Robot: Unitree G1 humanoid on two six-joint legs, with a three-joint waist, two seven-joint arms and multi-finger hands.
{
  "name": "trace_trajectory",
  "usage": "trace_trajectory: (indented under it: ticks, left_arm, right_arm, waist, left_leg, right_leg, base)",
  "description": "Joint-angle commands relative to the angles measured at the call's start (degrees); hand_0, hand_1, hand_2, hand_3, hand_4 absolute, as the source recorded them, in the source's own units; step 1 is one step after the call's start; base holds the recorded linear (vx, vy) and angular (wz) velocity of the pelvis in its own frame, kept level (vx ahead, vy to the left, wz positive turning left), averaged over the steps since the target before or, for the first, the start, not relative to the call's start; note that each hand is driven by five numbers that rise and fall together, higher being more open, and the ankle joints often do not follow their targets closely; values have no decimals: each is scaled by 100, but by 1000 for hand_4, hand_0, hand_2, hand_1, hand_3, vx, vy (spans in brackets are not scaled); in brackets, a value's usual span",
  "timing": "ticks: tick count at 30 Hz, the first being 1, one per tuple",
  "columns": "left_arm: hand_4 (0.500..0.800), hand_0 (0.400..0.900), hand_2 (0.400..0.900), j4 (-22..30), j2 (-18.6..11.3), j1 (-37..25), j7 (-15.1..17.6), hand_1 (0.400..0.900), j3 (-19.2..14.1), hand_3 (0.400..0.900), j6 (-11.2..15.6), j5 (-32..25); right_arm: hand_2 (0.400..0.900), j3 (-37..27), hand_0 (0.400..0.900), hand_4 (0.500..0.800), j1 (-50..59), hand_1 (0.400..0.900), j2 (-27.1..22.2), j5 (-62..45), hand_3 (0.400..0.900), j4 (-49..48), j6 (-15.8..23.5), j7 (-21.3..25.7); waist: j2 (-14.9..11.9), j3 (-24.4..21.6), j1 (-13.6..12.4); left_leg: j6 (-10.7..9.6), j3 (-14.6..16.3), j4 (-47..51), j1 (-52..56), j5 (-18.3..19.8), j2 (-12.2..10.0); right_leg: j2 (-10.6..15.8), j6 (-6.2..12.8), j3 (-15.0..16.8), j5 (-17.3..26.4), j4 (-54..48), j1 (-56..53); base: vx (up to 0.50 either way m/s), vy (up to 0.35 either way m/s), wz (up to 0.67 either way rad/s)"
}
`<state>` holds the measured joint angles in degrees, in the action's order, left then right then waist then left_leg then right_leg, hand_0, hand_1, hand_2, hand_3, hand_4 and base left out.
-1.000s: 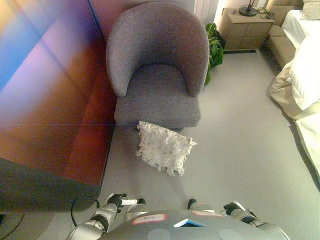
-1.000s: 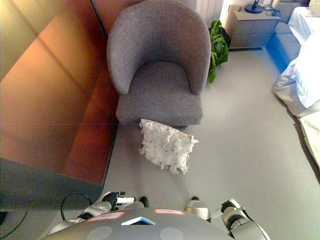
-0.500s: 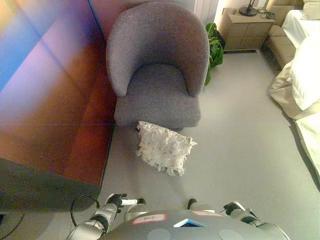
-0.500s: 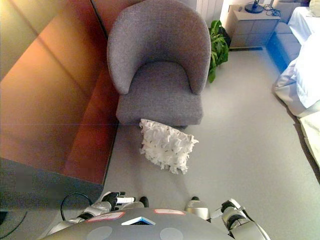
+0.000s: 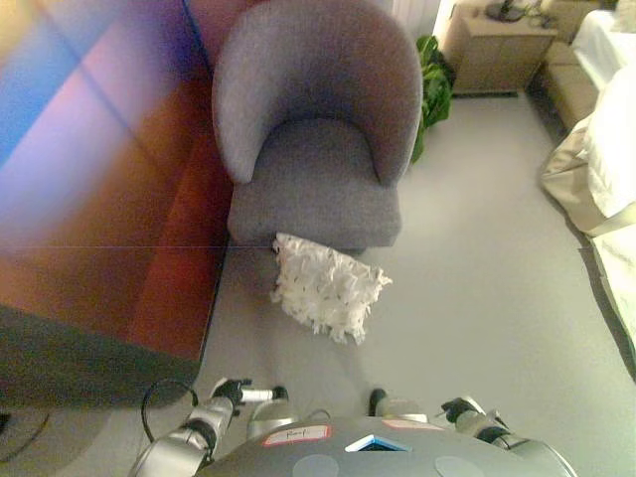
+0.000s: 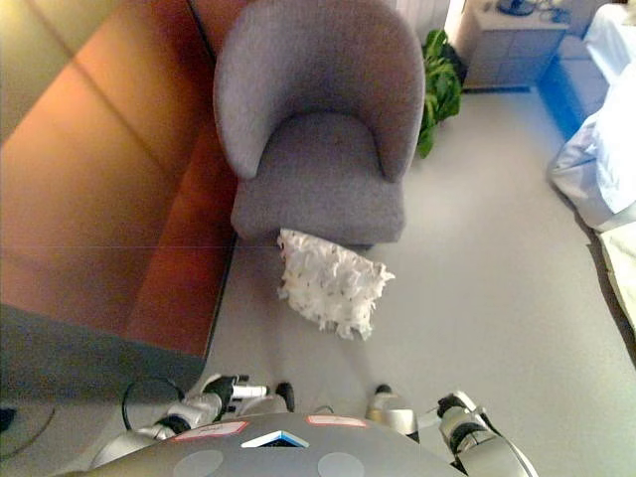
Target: Pick up the pillow and put it on the sofa.
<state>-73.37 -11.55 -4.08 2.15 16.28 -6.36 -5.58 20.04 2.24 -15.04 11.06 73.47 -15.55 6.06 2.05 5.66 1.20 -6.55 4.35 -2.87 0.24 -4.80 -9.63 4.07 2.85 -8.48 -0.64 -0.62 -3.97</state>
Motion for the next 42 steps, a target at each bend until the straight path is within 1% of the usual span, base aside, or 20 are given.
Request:
trace_trajectory:
  ticks: [1, 3, 5, 8, 10, 14, 17, 19, 21, 23, 24, 25, 26, 28, 30, 33, 35, 36, 38, 42]
  left_arm:
    - [800, 900, 900, 15, -282, -37, 36, 900, -54, 900, 51, -242]
    - [800, 900, 900, -17, -260, 4, 21, 900, -101, 900, 77, -287]
    - [800, 900, 900, -37, -257, 74, 8, 900, -129, 900, 85, -279]
    - [800, 900, 900, -70, -237, 192, -17, 900, -103, 900, 68, -187]
    - [800, 900, 900, -98, -196, 285, -6, 900, -101, 900, 86, -187]
    - [800, 900, 900, -146, -106, 441, 64, 900, -137, 900, 156, -238]
    - [800, 900, 900, -182, -116, 348, 77, 900, -234, 900, 101, -388]
    - [800, 900, 900, -200, -194, 276, 109, 900, -325, 900, 148, -397]
    - [800, 900, 900, -128, -278, 243, 75, 900, -347, 900, 122, -288]
    - [800, 900, 900, -100, -364, 198, 49, 900, -392, 900, 106, -134]
    - [800, 900, 900, -110, -399, 181, 35, 900, -391, 900, 129, -96]
    - [800, 900, 900, -125, -490, 131, 4, 900, -367, 900, 152, 2]
    - [800, 900, 900, -94, -564, 102, 10, 900, -340, 900, 131, 7]
    - [800, 900, 900, -48, -698, -65, 12, 900, -225, 900, 48, -60]
    - [800, 900, 900, -43, -771, -306, 11, 900, -127, 900, 21, -112]
    - [800, 900, 900, 0, -816, -655, 49, 900, -19, 900, 72, -254]
    - [800, 900, 900, -4, -765, -713, 85, 900, -45, 900, 162, -411]
    - [800, 900, 900, 34, -743, -630, 115, 900, -80, 900, 148, -453]
    - [800, 900, 900, 76, -709, -461, 125, 900, -103, 900, 123, -444]
    - [800, 900, 900, -27, -648, -279, 79, 900, -101, 900, 134, -214]
  right_arm:
    - [900, 252, 900, 800, 425, 900, -189, 15, 900, -53, -32, -36]
    - [900, 270, 900, 800, 416, 900, -216, 30, 900, -26, 6, -84]
    - [900, 241, 900, 800, 414, 900, -213, 64, 900, 13, 89, -147]
    - [900, 227, 900, 800, 384, 900, -200, 24, 900, 73, 153, -188]
    - [900, 185, 900, 800, 318, 900, -190, -11, 900, 120, 185, -163]
    - [900, 154, 900, 800, 213, 900, -143, 41, 900, 192, 207, -158]
    - [900, 57, 900, 800, 226, 900, -58, 143, 900, 305, 189, -109]
    - [900, -15, 900, 800, 191, 900, -14, 135, 900, 291, 318, -115]
    - [900, -83, 900, 800, 165, 900, 16, 245, 900, 226, 498, -105]
    - [900, -177, 900, 800, 194, 900, 25, 35, 900, 109, 543, -60]
    - [900, -198, 900, 800, 201, 900, 25, 0, 900, 56, 537, -78]
    - [900, -233, 900, 800, 177, 900, 20, -16, 900, -50, 607, -106]
    - [900, -239, 900, 800, 156, 900, -7, -52, 900, -115, 708, -82]
    - [900, -200, 900, 800, 182, 900, -56, -248, 900, -191, 860, 0]
    - [900, -140, 900, 800, 339, 900, -112, -313, 900, -181, 1014, 24]
    - [900, -10, 900, 800, 737, 900, -235, -460, 900, -151, 1194, 204]
    - [900, 20, 900, 800, 1011, 900, -271, -403, 900, -144, 1071, 344]
    - [900, -14, 900, 800, 1027, 900, -248, -282, 900, -208, 920, 376]
    - [900, 10, 900, 800, 999, 900, -258, -129, 900, -229, 768, 311]
    - [900, 72, 900, 800, 1071, 900, -274, 76, 900, -171, 744, 193]
  waist:
    - [-564, 380, -123]
    - [-453, 536, -283]
    - [-319, 628, -426]
    - [-106, 653, -651]
    - [-60, 634, -755]
    - [-16, 532, -850]
    - [-85, 445, -862]
    - [-172, 371, -890]
    - [-302, 283, -928]
    - [-413, 181, -1041]
    - [-430, 151, -1064]
    - [-458, 128, -1020]
    - [-422, 121, -931]
    - [-342, 155, -735]
    - [-230, 289, -570]
    - [-129, 667, -427]
    - [-196, 806, -424]
    - [-220, 806, -478]
    - [-251, 746, -507]
    - [-326, 607, -662]
  left_leg:
    - [351, 71, -2271, -756, 225, 58]
    - [321, -32, -2164, -1135, 64, 208]
    - [242, 48, -1557, -1285, -167, 290]
    - [60, 235, -76, -1519, -702, 342]
    - [15, 295, 609, -1595, -776, 369]
    - [-28, 286, 738, -1832, -777, 275]
    - [105, 567, 502, -1757, -547, 196]
    - [196, 491, -265, -1912, -504, 233]
    - [382, 604, -727, -2032, -260, 274]
    - [615, 592, -928, -2082, -28, 451]
    - [693, 586, -940, -2069, 52, 506]
    - [828, 540, -886, -1937, 185, 659]
    - [901, 515, -802, -1749, 271, 745]
    - [967, 506, -663, -1412, 420, 817]
    - [924, 464, -541, -1144, 424, 808]
    - [782, 257, -692, -1041, 644, 744]
    - [649, 273, -971, -1074, 938, 705]
    - [617, 359, -1205, -1112, 1024, 589]
    - [566, 333, -1249, -1060, 974, 476]
    - [357, 283, -1102, -838, 808, 172]
  right_leg:
    - [4, -235, 316, -334, 715, 158]
    - [-108, -231, 373, -482, 786, -28]
    - [-247, -206, 386, -645, 735, -300]
    - [-473, -197, 503, -910, 569, -846]
    - [-484, -189, 629, -1135, 541, -1164]
    - [-415, -144, 813, -1668, 711, -1492]
    - [-114, 54, 632, -1729, 889, -1602]
    - [24, 168, 549, -1778, 1077, -1719]
    - [242, 325, 382, -1520, 1433, -1717]
    - [606, 556, 283, -710, 2151, -1687]
    - [711, 602, 298, -399, 2508, -1599]
    - [785, 670, 347, 68, 3121, -1296]
    - [695, 668, 426, 308, 3626, -783]
    - [553, 555, 321, 209, 3728, 130]
    - [672, 366, -20, -54, 3265, 1100]
    - [1168, 241, -100, 244, 2444, 2056]
    - [1650, 421, -155, 647, 1702, 2062]
    - [1675, 466, -307, 468, 1676, 1799]
    - [1583, 518, -355, 388, 1488, 1525]
    - [1512, 628, -606, 219, 1314, 1096]
  base:
    - [145, -149, -51]
    - [263, -41, -59]
    - [362, 27, -51]
    - [536, 85, -46]
    - [586, 118, -45]
    - [545, 162, -42]
    - [543, 219, -14]
    - [605, 181, 10]
    - [550, 172, 14]
    - [447, 169, -4]
    - [425, 162, 2]
    - [425, 157, 20]
    - [458, 148, 37]
    - [326, 44, 43]
    - [167, -80, 46]
    - [-61, -203, 49]
    - [42, -292, 27]
    - [179, -245, 15]
    - [235, -204, 9]
    - [266, -171, 17]
